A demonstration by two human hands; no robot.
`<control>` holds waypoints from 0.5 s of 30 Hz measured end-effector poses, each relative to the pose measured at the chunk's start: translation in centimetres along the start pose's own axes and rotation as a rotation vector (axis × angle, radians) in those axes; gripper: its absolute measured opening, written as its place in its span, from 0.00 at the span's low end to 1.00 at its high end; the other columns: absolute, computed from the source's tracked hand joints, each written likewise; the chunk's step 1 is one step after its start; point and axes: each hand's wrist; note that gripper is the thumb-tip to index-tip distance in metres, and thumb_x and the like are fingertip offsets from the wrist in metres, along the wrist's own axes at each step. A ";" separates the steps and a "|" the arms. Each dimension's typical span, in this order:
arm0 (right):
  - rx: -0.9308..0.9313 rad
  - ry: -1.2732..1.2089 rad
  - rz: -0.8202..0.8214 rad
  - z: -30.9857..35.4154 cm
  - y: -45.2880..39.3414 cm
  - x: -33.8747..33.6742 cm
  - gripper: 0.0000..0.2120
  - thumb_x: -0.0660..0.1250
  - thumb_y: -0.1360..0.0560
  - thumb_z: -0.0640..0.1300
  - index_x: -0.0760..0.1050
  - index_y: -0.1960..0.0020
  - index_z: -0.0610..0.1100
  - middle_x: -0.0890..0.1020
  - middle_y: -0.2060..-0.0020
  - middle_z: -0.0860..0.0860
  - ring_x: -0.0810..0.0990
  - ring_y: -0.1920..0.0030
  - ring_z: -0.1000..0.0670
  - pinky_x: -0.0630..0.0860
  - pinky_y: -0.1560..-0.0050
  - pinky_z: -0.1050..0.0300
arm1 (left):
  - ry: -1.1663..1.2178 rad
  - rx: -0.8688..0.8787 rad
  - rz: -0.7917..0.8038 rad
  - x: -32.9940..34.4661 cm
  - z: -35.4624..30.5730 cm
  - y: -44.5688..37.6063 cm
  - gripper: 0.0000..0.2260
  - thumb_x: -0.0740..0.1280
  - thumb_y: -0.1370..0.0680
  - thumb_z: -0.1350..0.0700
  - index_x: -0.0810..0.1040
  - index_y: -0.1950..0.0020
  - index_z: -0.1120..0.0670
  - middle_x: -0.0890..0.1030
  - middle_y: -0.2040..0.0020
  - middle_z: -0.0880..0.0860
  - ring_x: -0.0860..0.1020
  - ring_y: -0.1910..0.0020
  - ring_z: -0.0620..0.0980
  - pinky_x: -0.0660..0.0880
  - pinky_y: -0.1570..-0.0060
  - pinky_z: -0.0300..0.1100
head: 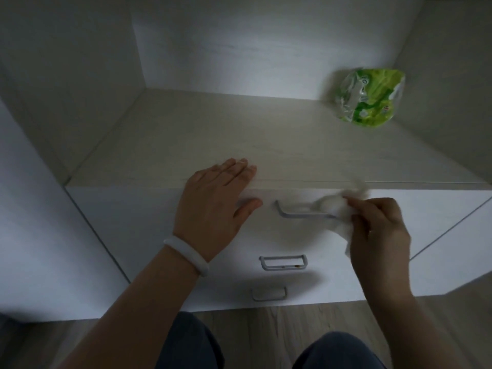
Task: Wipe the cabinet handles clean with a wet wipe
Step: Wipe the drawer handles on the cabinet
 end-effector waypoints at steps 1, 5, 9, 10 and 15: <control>0.019 -0.009 0.004 0.3 0.3 0.2 0.13 0.65 0.25 0.29 0.78 0.42 0.35 0.76 0.53 0.41 0.72 0.59 0.51 0.73 0.59 0.57 | -0.002 -0.006 -0.003 0.0 -0.1 0.0 0.23 0.60 0.22 0.40 0.75 0.32 0.50 0.75 0.32 0.49 0.73 0.33 0.49 0.62 0.36 0.43; -0.028 -0.031 0.069 2.6 1.7 1.4 0.13 0.68 0.26 0.31 0.78 0.42 0.36 0.77 0.53 0.42 0.74 0.58 0.51 0.75 0.58 0.61 | 0.000 -0.011 -0.021 0.1 -0.1 0.0 0.22 0.61 0.22 0.41 0.75 0.32 0.50 0.76 0.33 0.49 0.74 0.33 0.49 0.62 0.36 0.43; -0.031 -0.012 -0.003 1.2 0.3 0.4 0.12 0.67 0.27 0.31 0.80 0.45 0.37 0.78 0.57 0.44 0.74 0.62 0.52 0.66 0.58 0.73 | 0.011 -0.004 -0.020 0.1 0.0 0.0 0.22 0.61 0.22 0.42 0.75 0.32 0.50 0.76 0.32 0.50 0.74 0.33 0.49 0.63 0.36 0.44; 0.007 -0.017 -0.043 0.9 0.0 0.2 0.11 0.66 0.26 0.30 0.80 0.45 0.37 0.78 0.57 0.44 0.74 0.62 0.51 0.66 0.59 0.72 | 0.016 -0.007 -0.021 0.1 0.0 0.0 0.22 0.61 0.22 0.42 0.75 0.32 0.50 0.76 0.32 0.50 0.74 0.33 0.49 0.63 0.36 0.44; 0.000 0.001 0.013 4.4 1.3 1.7 0.11 0.67 0.27 0.29 0.80 0.46 0.37 0.78 0.54 0.43 0.79 0.63 0.46 0.80 0.62 0.52 | 0.021 -0.008 -0.023 0.2 0.0 -0.1 0.21 0.61 0.22 0.42 0.75 0.33 0.50 0.76 0.33 0.50 0.74 0.33 0.49 0.64 0.37 0.45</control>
Point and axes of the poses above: each hand's wrist, its own y-axis away from the middle knuckle, its own x-axis out of the palm, z = x × y
